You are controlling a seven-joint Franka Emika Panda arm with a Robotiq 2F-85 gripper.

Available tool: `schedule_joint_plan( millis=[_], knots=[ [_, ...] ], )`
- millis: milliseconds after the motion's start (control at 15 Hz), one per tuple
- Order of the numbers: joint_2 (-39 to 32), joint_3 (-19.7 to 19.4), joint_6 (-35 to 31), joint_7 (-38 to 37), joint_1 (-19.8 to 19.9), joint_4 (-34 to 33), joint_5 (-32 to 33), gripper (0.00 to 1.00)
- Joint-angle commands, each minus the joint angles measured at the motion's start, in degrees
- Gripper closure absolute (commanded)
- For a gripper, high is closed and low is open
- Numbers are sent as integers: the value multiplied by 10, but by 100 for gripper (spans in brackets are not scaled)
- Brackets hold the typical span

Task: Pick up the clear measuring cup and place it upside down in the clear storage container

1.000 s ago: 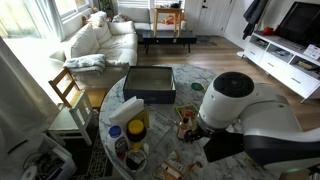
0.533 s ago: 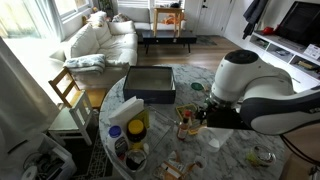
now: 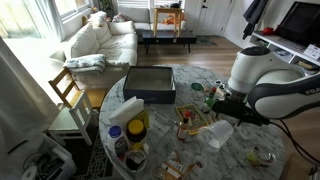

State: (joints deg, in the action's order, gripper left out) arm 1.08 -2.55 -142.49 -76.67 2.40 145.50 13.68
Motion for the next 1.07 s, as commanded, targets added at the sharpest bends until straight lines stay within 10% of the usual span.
schedule_joint_plan(
  millis=[0,400,867,1000],
  knots=[
    [-14,-9,-47,-12,12,33,-65,0],
    [-54,-8,-144,11,7,51,-172,0],
    [-95,-21,-156,-12,-2,43,-158,0],
    [-91,-23,-152,-19,-6,40,-149,27]
  ],
)
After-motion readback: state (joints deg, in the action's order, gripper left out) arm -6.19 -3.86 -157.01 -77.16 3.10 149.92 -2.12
